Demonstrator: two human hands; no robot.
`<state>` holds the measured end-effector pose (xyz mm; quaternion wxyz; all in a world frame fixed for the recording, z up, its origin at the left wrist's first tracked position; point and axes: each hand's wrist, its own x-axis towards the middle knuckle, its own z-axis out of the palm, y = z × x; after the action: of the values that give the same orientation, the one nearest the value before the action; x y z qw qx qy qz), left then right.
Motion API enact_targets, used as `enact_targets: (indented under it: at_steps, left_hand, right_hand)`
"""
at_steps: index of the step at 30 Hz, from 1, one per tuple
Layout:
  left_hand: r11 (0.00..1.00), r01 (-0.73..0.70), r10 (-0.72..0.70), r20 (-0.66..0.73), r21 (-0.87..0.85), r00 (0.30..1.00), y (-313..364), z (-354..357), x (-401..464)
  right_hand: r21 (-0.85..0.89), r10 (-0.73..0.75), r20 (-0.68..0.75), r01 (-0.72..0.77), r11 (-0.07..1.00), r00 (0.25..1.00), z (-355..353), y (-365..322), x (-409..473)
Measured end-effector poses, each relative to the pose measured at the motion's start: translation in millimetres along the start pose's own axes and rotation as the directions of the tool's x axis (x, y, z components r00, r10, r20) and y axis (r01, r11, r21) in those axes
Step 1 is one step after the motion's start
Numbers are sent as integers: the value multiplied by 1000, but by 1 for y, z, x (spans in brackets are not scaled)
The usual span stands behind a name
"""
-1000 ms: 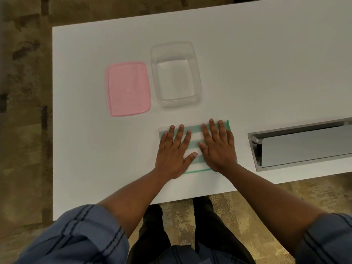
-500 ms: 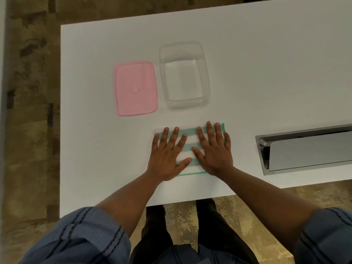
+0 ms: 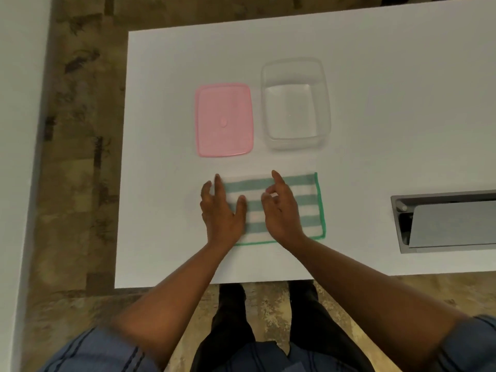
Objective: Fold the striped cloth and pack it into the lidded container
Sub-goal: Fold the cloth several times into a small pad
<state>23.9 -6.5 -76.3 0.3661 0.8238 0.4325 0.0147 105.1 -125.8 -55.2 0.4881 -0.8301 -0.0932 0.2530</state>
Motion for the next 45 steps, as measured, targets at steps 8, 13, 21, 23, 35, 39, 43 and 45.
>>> enact_targets:
  at_steps: [8,13,21,23,35,39,43,45]
  left_hand:
    - [842,468,-432,185,-267,883,14,-25,11]
    - [849,397,-348,197,-349,917,38,-42,8]
    - [652,482,-110,556,-585,824,105,-28,-13]
    - [779,316,-97,393,-542,914,104,-20,-12]
    - [686,-678,576,373,262,727,63,41,0]
    - [650,-702,555,450,290,700,59,57,0]
    - [600,-725,571,454,338,684,58,67,3]
    - [575,-738,580,460,353,673,56,70,5]
  right_hand:
    - [252,420,203,-462,850,884,6,-11,8]
    - [240,335,271,-400,884,902,-13,-12,8]
    - [369,209,545,-457,809,812,-60,-5,13]
    - [365,234,511,-455,812,827,-69,2,20]
    - [324,290,177,-334,885,941,-90,27,25]
    - [117,214,-10,-212,970,977,-91,40,22]
    - [-170,50,-102,-67,983,994,-90,52,19]
    - [-253,29,-104,-55,966,994,-88,56,17]
